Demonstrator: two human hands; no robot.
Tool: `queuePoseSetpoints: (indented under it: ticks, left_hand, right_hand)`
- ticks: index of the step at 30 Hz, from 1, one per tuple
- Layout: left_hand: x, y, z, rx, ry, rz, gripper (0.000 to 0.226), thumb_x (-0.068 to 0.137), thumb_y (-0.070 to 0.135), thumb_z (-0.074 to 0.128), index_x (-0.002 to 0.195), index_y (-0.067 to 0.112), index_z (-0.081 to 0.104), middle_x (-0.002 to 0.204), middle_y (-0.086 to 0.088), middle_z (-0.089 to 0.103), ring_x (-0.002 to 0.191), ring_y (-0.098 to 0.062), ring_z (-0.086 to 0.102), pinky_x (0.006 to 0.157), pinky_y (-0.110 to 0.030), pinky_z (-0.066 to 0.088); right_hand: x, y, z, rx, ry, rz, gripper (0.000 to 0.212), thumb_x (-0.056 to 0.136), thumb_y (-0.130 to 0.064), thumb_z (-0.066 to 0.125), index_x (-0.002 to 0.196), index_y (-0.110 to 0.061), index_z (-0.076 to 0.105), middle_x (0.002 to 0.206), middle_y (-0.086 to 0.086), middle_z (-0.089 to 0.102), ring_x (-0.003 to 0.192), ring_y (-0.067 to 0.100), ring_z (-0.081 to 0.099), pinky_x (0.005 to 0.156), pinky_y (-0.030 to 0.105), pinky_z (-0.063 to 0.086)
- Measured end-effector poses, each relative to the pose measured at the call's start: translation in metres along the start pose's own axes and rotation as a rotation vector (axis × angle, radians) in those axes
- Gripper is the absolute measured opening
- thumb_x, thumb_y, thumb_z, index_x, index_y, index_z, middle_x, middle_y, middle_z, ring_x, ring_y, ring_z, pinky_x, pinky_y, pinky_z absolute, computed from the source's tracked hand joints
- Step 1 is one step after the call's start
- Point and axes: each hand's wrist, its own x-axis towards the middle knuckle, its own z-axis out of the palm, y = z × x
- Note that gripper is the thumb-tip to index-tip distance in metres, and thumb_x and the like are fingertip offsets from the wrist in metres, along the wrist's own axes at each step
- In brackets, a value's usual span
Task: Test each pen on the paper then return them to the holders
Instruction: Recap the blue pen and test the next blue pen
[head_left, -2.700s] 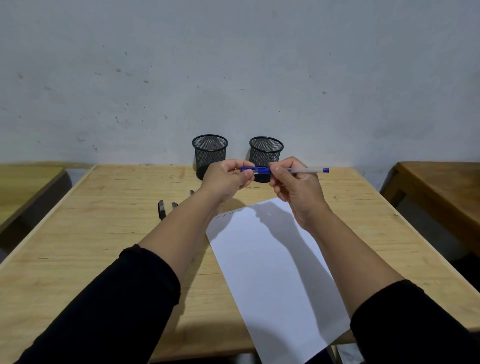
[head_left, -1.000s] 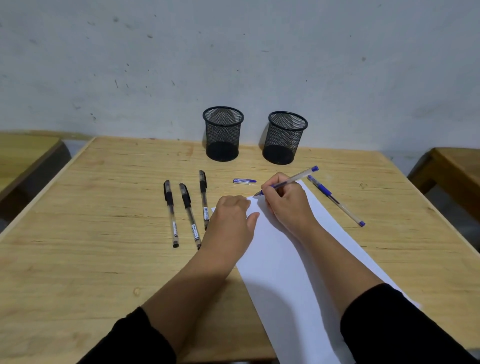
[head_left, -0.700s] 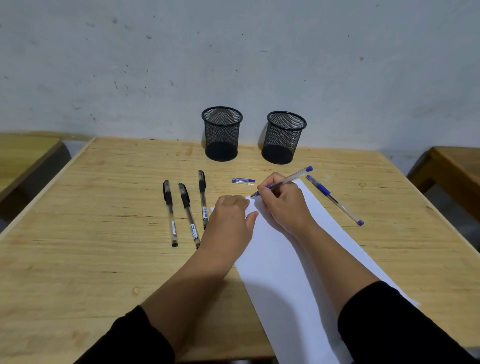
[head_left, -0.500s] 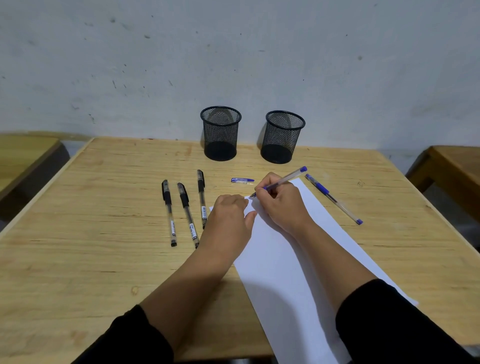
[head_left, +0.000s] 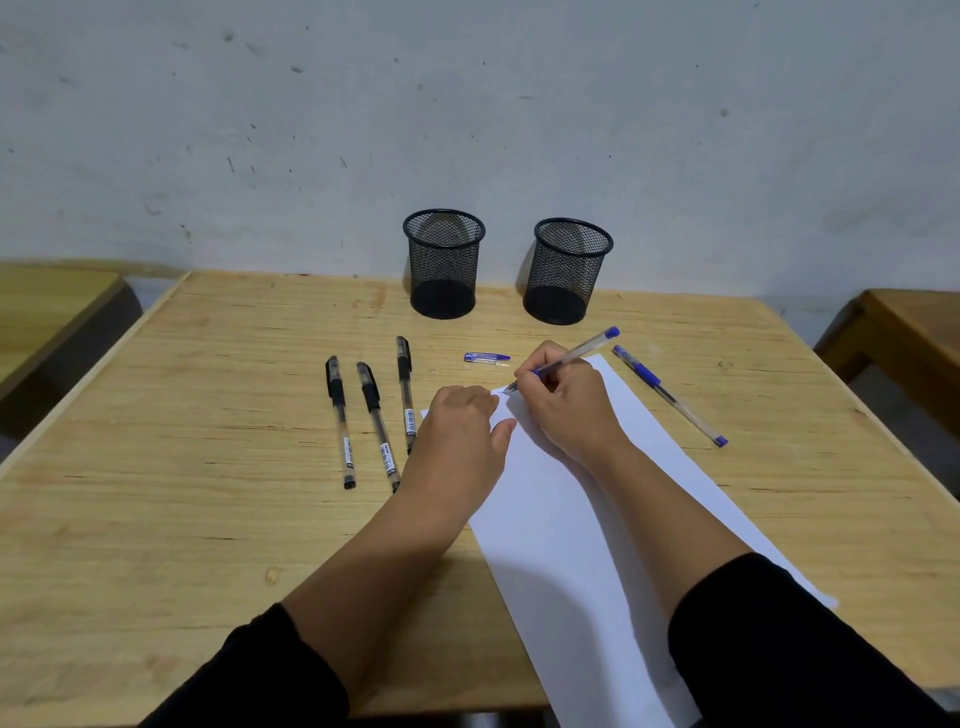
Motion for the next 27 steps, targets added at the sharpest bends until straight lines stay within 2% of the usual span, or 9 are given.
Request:
queuePoseSetpoints:
  ticks: [6,12,20,23,25,27]
  left_hand:
    - [0.000,0.000,0.001,0.004,0.002,-0.010,0.042,0.093,0.033,0.048,0.131,0.014,0.049,0.135,-0.001,0.053,0.127,-0.013,0.039,0.105,-0.026,0.033]
    - [0.001,-0.001,0.002,0.000,0.004,-0.006,0.043,0.093,0.033,0.048,0.131,0.013,0.049,0.136,-0.001,0.052,0.129,-0.013,0.037,0.105,-0.025,0.032]
    - [0.001,-0.002,0.002,-0.005,0.015,-0.007,0.043,0.093,0.032,0.048,0.131,0.013,0.049,0.136,0.000,0.052,0.129,-0.013,0.037,0.106,-0.025,0.032]
    - [0.004,-0.002,-0.001,-0.020,0.020,0.002,0.035,0.091,0.030,0.052,0.121,0.013,0.058,0.122,-0.002,0.062,0.119,-0.017,0.048,0.097,-0.026,0.038]
    - [0.012,-0.001,-0.009,-0.061,0.059,-0.004,0.025,0.090,0.025,0.054,0.106,0.011,0.066,0.105,-0.006,0.067,0.103,-0.021,0.057,0.086,-0.029,0.044]
    - [0.027,0.000,-0.017,-0.116,0.129,-0.029,0.020,0.089,0.019,0.054,0.103,0.010,0.067,0.102,-0.009,0.068,0.098,-0.023,0.059,0.084,-0.032,0.047]
  right_hand:
    - [0.000,0.001,0.000,0.009,0.002,-0.002,0.012,0.088,-0.011,0.053,0.085,-0.002,0.060,0.075,0.010,0.061,0.068,0.011,0.052,0.057,0.010,0.040]
    - [0.000,0.000,0.000,0.026,0.018,0.017,0.010,0.088,-0.010,0.052,0.081,-0.006,0.057,0.068,0.003,0.055,0.064,0.009,0.050,0.053,0.006,0.038]
    - [-0.001,-0.003,0.000,0.035,0.033,0.023,0.010,0.089,-0.010,0.051,0.081,-0.008,0.057,0.068,0.003,0.056,0.065,0.009,0.050,0.054,0.004,0.039]
    - [-0.001,-0.003,-0.002,0.080,0.038,0.056,0.012,0.089,-0.011,0.052,0.080,-0.009,0.059,0.066,-0.001,0.055,0.064,0.008,0.051,0.055,0.006,0.040]
    - [0.000,-0.004,-0.007,0.200,0.103,0.104,0.016,0.089,-0.011,0.052,0.074,-0.016,0.057,0.063,-0.002,0.055,0.061,0.008,0.051,0.059,0.015,0.041]
    - [0.001,-0.005,-0.015,0.302,0.178,0.148,0.017,0.088,-0.011,0.054,0.072,-0.018,0.054,0.059,0.000,0.054,0.054,0.008,0.049,0.057,0.021,0.040]
